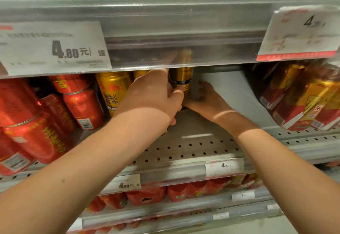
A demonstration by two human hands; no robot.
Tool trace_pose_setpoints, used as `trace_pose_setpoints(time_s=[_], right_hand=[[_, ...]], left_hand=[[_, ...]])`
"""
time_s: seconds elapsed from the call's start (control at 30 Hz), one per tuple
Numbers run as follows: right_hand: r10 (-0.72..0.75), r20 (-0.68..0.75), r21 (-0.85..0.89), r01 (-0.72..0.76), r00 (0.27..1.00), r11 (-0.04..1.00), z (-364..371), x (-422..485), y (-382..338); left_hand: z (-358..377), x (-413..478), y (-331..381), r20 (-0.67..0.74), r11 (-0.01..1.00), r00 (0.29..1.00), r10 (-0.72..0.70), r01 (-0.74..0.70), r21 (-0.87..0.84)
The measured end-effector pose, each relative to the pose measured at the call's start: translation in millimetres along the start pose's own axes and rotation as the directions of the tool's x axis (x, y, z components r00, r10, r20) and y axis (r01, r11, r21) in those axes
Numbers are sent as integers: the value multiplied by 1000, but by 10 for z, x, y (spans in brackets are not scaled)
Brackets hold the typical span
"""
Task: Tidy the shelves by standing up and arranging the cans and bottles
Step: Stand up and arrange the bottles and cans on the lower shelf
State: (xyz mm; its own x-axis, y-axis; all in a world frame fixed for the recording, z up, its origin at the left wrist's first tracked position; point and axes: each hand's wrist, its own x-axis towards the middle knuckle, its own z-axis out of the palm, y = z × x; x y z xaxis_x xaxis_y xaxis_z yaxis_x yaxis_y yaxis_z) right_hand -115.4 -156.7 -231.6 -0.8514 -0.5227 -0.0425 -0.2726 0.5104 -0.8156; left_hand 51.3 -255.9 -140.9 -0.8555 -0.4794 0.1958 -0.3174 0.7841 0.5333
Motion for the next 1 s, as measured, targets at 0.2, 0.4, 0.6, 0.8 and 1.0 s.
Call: trace_pose_setpoints(time_s=[0.2,0.4,0.6,0.8,1.0], right_hand=[[-234,118,57,229,965,972,40,158,-7],[-295,126,22,294,947,955,-40,128,123],[-317,133,41,314,939,949,-189,-54,388],[-359,299,100,345,884,933,-402,-217,578],[-365,326,116,346,872,931,-495,-283,660]], left_hand=[[44,100,49,111,992,987,-116,121,-40],[184,197,286,165,928,918,-361,371,-33],[375,-4,568,-253,991,967,-44,74,112],[408,-64,876,-383,969,922,-57,143,201],[424,-34,1044,-389,936,915,-104,222,272]])
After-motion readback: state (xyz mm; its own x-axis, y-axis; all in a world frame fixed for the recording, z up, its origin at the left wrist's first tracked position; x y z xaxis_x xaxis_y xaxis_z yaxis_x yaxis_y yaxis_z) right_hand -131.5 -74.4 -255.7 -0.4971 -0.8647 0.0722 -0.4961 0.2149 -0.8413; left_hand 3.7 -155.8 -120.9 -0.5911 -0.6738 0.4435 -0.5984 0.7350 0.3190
